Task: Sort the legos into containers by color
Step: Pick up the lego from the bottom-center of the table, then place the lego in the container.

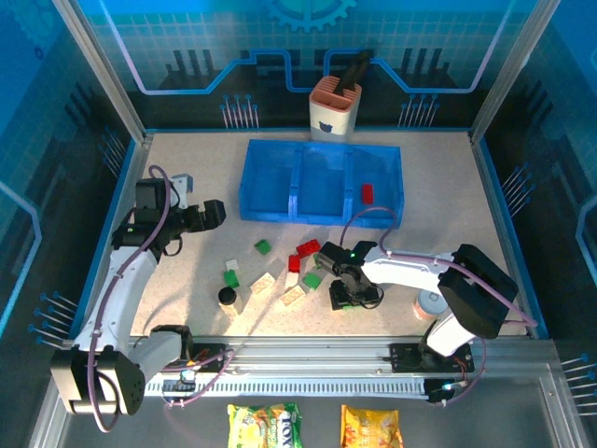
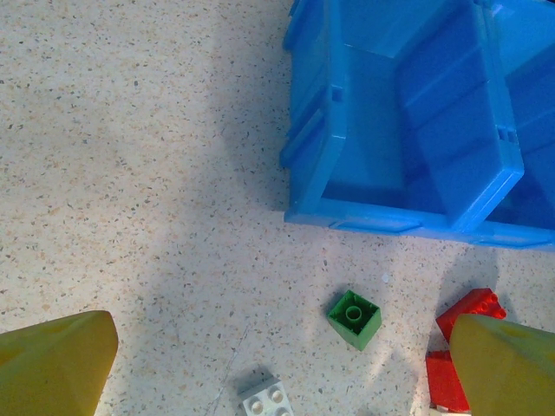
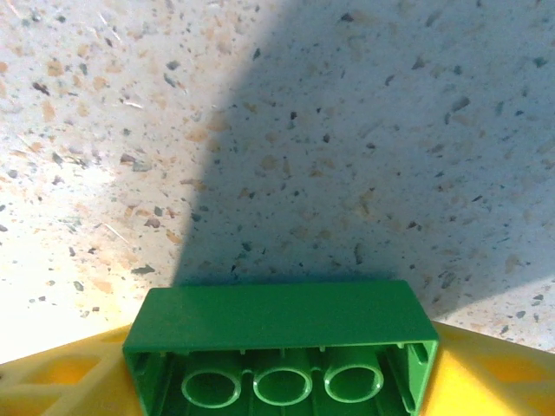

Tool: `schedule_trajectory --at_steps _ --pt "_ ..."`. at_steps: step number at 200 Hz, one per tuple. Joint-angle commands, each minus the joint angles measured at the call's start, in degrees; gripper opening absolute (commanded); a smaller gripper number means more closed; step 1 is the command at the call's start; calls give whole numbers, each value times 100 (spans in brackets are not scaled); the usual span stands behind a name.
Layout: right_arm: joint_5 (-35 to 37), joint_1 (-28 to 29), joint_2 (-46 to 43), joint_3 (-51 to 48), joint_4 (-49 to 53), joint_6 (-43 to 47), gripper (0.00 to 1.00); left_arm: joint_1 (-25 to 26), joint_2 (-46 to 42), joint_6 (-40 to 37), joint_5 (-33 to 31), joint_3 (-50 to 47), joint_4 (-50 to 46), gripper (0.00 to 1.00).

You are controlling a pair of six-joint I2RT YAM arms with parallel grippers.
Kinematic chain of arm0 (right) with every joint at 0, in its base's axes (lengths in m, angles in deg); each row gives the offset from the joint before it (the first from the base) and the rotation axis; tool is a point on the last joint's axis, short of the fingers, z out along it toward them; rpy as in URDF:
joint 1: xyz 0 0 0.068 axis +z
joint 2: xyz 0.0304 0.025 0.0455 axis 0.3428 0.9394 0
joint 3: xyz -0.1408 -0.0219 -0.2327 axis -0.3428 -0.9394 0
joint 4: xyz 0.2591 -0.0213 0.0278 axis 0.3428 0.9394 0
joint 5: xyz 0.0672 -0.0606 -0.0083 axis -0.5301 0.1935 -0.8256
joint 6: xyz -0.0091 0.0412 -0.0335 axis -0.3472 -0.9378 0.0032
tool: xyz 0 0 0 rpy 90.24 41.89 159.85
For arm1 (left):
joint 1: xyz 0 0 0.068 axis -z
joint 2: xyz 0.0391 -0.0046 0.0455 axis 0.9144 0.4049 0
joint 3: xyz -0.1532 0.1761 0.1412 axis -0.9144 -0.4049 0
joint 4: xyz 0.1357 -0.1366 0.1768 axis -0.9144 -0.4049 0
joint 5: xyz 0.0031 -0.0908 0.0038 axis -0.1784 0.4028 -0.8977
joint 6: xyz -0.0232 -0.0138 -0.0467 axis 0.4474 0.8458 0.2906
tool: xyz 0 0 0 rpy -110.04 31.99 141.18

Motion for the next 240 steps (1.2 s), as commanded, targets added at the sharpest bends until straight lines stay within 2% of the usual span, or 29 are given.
schedule_trajectory --at_steps 1,83,153,240 --pt "80 105 -37 27 208 -53 71 -27 -84 12 68 -96 7 99" --pt "176 116 -206 155 492 -31 67 -22 -75 11 78 -83 24 99" --pt "317 1 -69 1110 856 102 67 -27 -100 34 103 -62 15 99" --pt "334 -733 832 2953 978 514 65 -31 -136 63 76 -61 -4 99"
